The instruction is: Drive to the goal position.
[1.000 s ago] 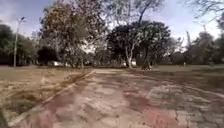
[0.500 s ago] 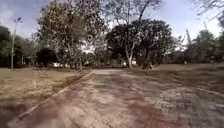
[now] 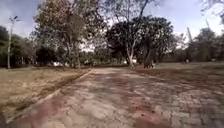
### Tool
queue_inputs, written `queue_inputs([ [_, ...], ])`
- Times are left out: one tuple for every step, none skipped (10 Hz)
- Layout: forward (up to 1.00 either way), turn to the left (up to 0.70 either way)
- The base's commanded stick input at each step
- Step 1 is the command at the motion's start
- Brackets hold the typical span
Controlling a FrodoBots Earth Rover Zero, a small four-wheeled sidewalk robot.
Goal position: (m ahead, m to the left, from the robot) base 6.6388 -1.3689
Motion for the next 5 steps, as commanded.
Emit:
queue_inputs([
  [0.85, 0.00],
  [0.85, 0.00],
  [0.85, 0.00],
  [0.85, 0.00],
  [0.85, 0.00],
])
